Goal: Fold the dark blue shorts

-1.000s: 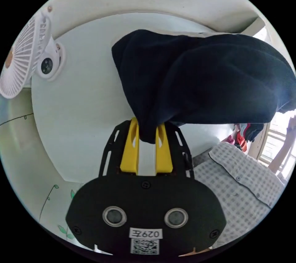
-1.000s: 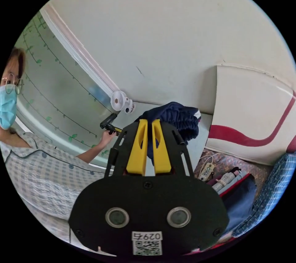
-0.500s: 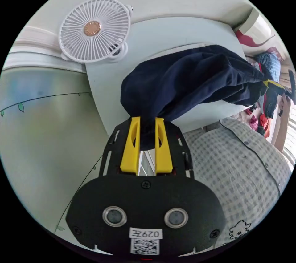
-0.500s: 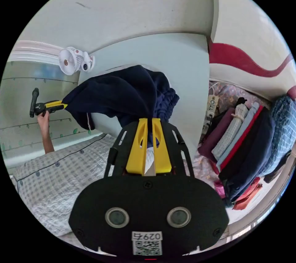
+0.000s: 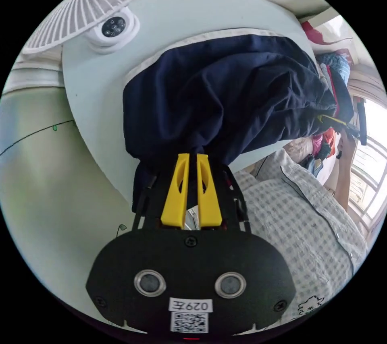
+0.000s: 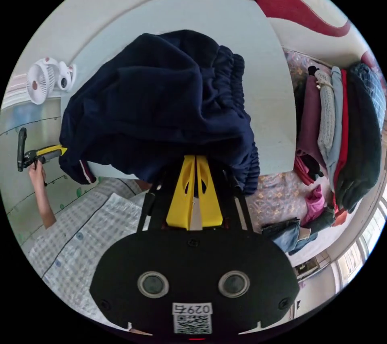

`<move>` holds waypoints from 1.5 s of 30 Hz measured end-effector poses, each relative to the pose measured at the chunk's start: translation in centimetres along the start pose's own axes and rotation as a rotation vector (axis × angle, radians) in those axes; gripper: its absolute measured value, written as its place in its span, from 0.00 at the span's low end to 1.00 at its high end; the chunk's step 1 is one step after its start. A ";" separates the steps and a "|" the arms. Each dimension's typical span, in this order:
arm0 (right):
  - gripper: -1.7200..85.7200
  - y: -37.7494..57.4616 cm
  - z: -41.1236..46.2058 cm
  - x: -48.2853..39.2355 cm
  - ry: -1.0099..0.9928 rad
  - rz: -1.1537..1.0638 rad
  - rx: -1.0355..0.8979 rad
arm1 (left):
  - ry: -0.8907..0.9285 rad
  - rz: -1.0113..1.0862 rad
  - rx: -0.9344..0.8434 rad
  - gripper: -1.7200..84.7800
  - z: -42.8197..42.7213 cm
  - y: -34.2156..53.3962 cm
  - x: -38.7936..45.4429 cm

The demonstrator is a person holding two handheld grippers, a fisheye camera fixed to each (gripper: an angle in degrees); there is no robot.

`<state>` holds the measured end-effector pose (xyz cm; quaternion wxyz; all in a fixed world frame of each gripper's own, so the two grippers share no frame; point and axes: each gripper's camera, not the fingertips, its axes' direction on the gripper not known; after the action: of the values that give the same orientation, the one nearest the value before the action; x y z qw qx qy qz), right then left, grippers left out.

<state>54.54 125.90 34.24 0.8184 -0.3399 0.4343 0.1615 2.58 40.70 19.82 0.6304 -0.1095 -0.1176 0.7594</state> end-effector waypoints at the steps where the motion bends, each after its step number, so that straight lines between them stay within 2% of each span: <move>1: 0.01 -0.9 1.7 -0.5 0.054 0.013 -0.017 | -0.017 0.025 -0.026 0.05 0.9 -1.2 0.6; 10: 0.01 -5.7 8.0 -3.3 0.543 -0.071 -0.068 | -0.140 0.037 -0.172 0.05 3.5 -7.3 3.5; 15: 0.01 -6.8 10.7 -2.7 0.664 -0.104 -0.081 | -0.147 0.055 -0.235 0.04 4.1 -9.2 3.4; 18: 0.01 -7.4 11.2 -0.9 0.613 -0.099 -0.079 | -0.082 0.025 -0.220 0.04 4.1 -9.5 2.2; 25: 0.01 -8.5 10.9 5.7 0.350 -0.047 -0.077 | 0.021 0.019 -0.140 0.04 4.3 -8.7 0.2; 45: 0.01 -9.6 12.6 14.1 0.285 -0.089 -0.149 | -0.034 -0.041 -0.013 0.03 5.6 -5.9 0.8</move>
<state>75.58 127.36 31.65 0.7274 -0.4379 0.5173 0.1071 6.18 42.33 27.04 0.6432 -0.0983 -0.1353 0.7472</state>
